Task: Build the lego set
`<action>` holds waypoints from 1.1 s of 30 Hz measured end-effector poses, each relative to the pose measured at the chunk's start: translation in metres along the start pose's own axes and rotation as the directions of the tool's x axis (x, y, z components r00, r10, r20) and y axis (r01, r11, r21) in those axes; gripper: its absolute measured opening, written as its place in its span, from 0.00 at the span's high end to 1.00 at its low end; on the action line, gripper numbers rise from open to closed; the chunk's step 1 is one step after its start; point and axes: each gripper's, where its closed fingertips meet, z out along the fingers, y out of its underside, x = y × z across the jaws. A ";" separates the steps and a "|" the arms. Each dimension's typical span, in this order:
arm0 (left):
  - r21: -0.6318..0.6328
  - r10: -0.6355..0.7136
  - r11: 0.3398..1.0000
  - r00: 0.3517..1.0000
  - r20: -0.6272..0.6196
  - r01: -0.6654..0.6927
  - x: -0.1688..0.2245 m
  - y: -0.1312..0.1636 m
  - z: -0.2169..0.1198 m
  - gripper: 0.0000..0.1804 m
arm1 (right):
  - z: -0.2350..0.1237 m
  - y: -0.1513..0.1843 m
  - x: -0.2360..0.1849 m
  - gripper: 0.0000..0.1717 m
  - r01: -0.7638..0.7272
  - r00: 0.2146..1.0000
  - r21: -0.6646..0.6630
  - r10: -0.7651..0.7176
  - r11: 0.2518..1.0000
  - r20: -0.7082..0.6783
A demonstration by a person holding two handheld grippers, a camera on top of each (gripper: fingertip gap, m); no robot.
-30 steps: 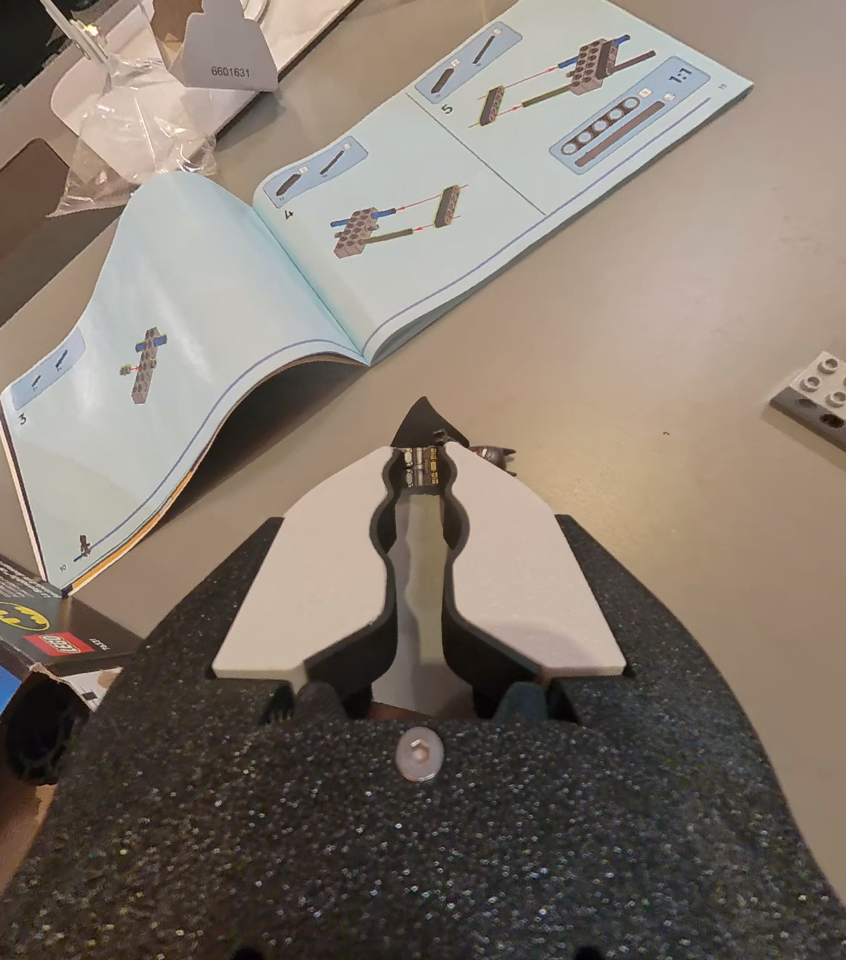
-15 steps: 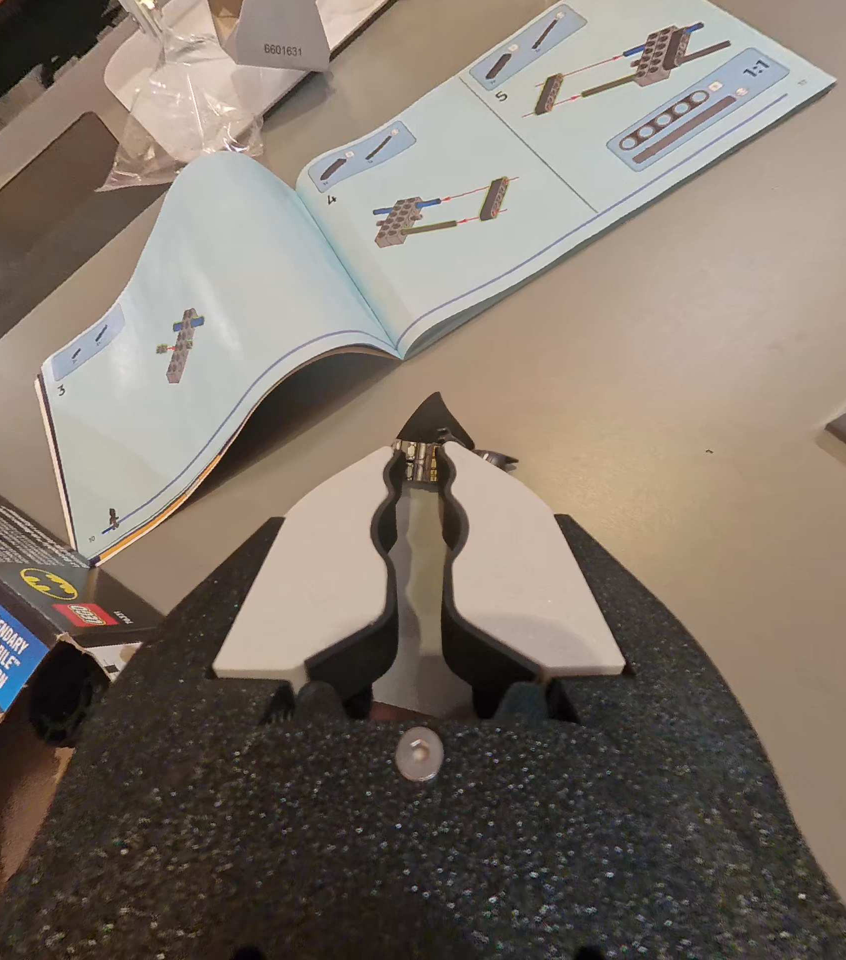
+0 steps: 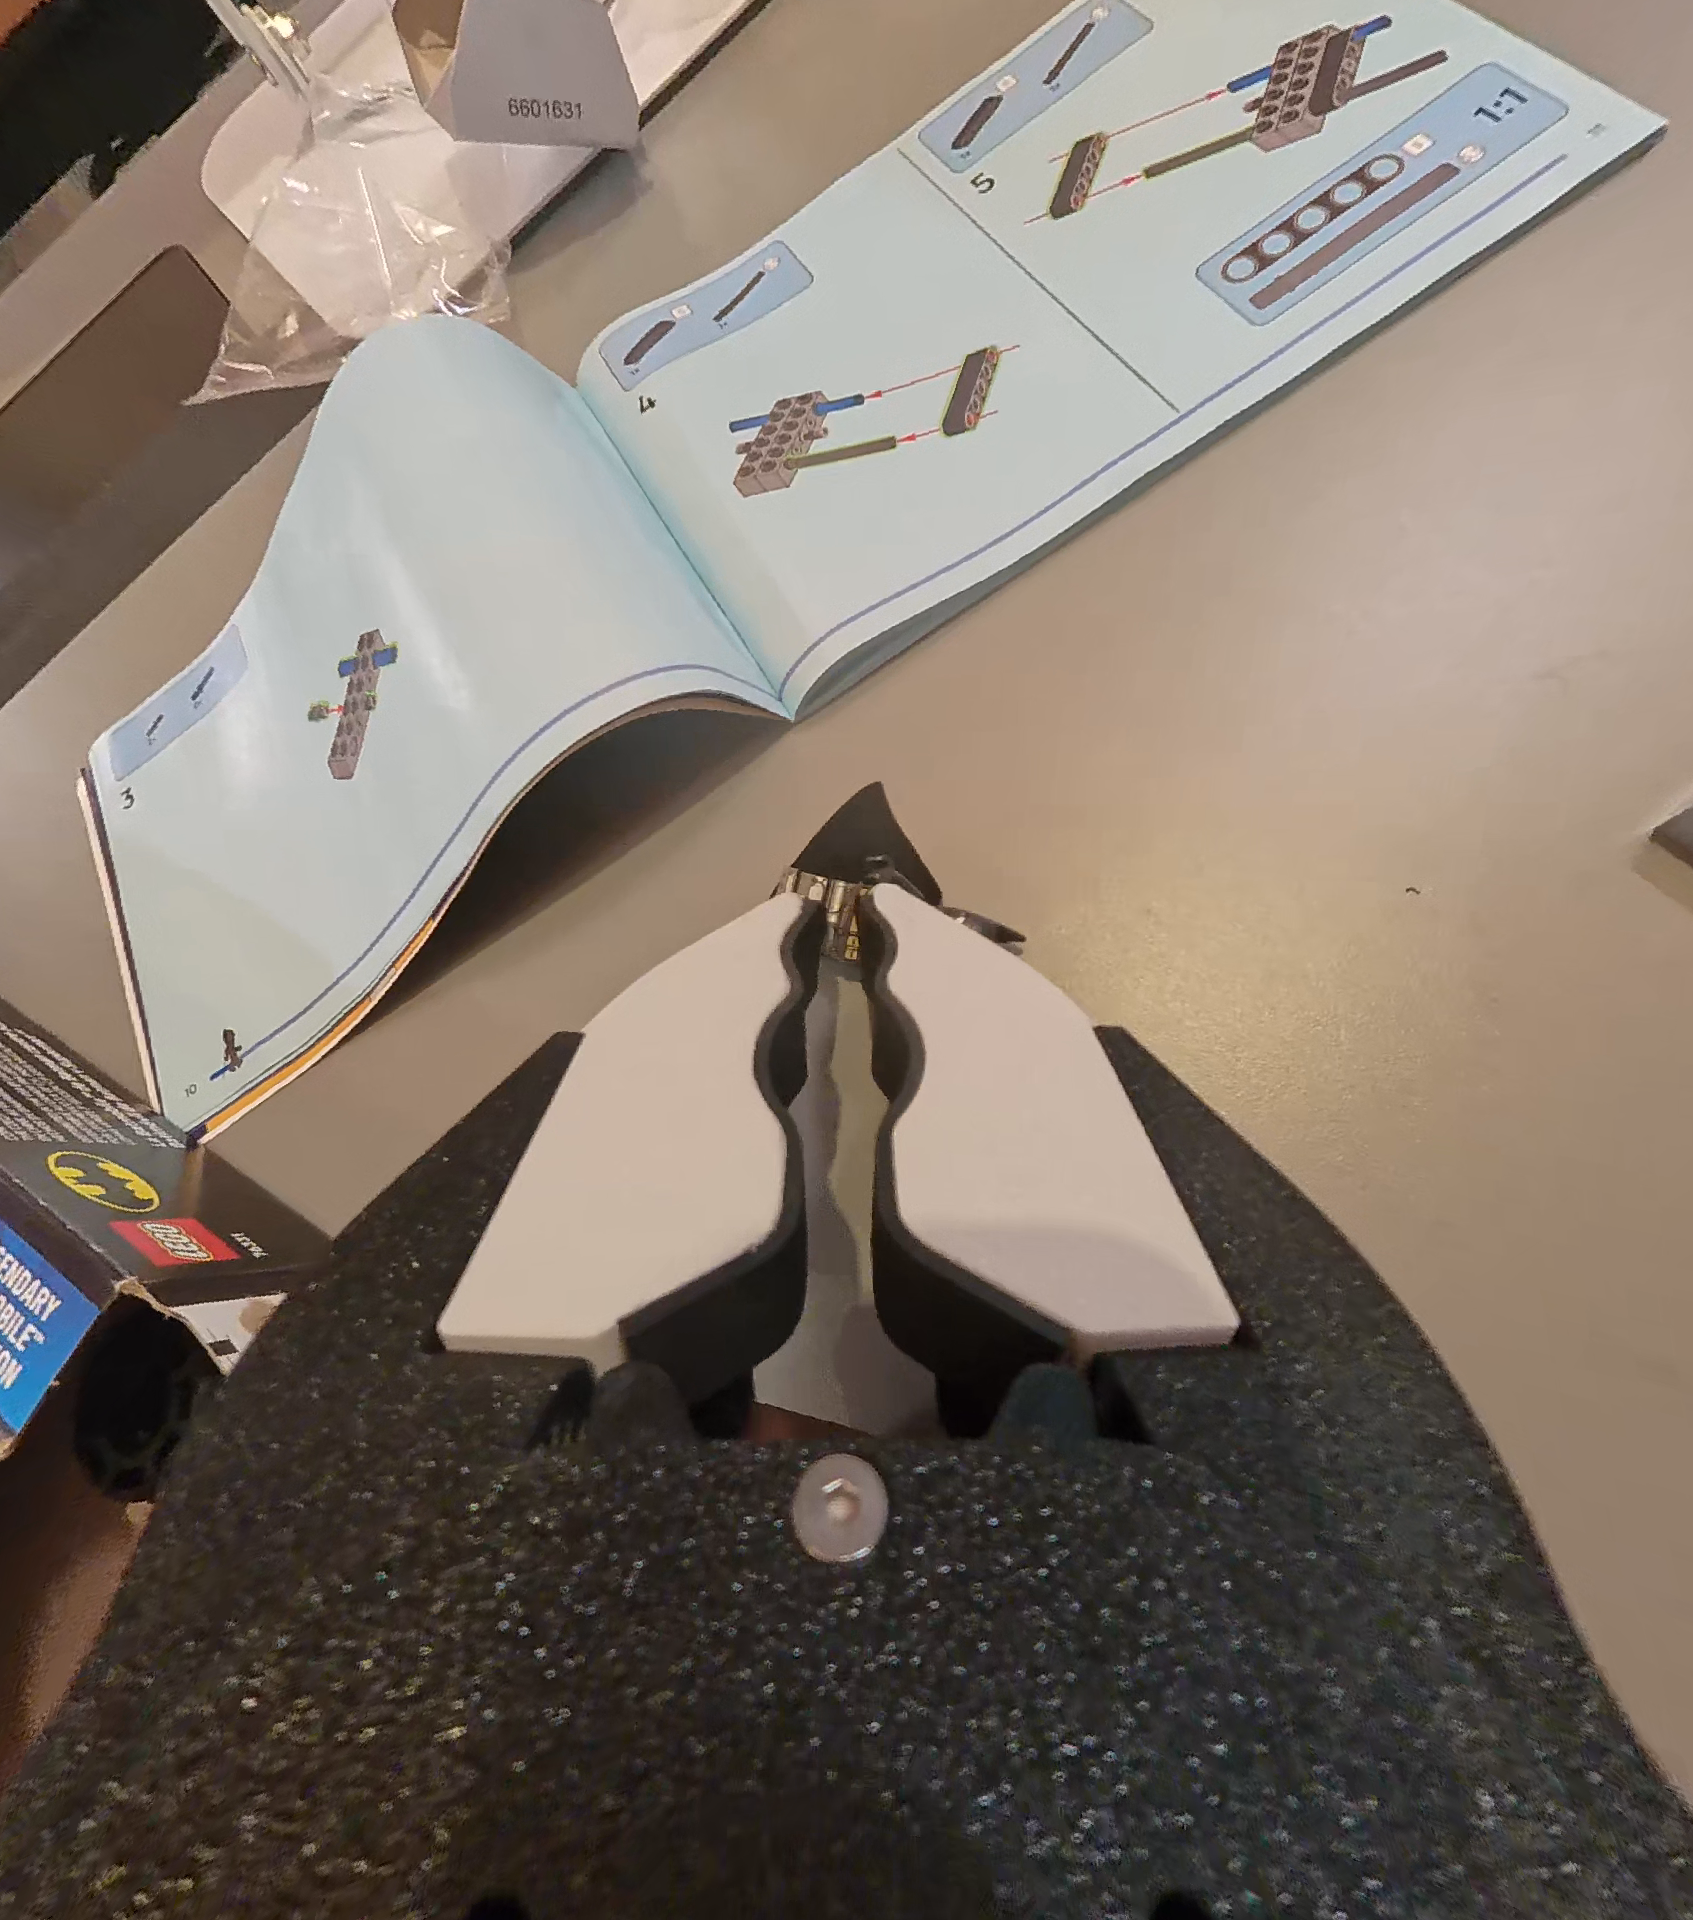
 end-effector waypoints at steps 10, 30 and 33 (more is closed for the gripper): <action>0.003 0.028 1.000 1.000 0.010 -0.028 0.002 0.000 0.000 0.97 | -0.007 -0.005 0.004 0.97 -0.005 0.999 0.027 0.007 1.000 -0.046; 0.014 0.063 0.998 0.998 0.024 -0.064 0.006 0.000 -0.005 0.95 | 0.006 -0.116 -0.147 0.97 0.205 0.978 0.194 -0.207 0.959 -0.008; 0.018 0.065 0.998 0.998 0.018 -0.066 0.007 0.000 -0.005 0.94 | 0.026 -0.112 -0.148 0.97 0.204 0.978 0.140 -0.206 0.969 -0.001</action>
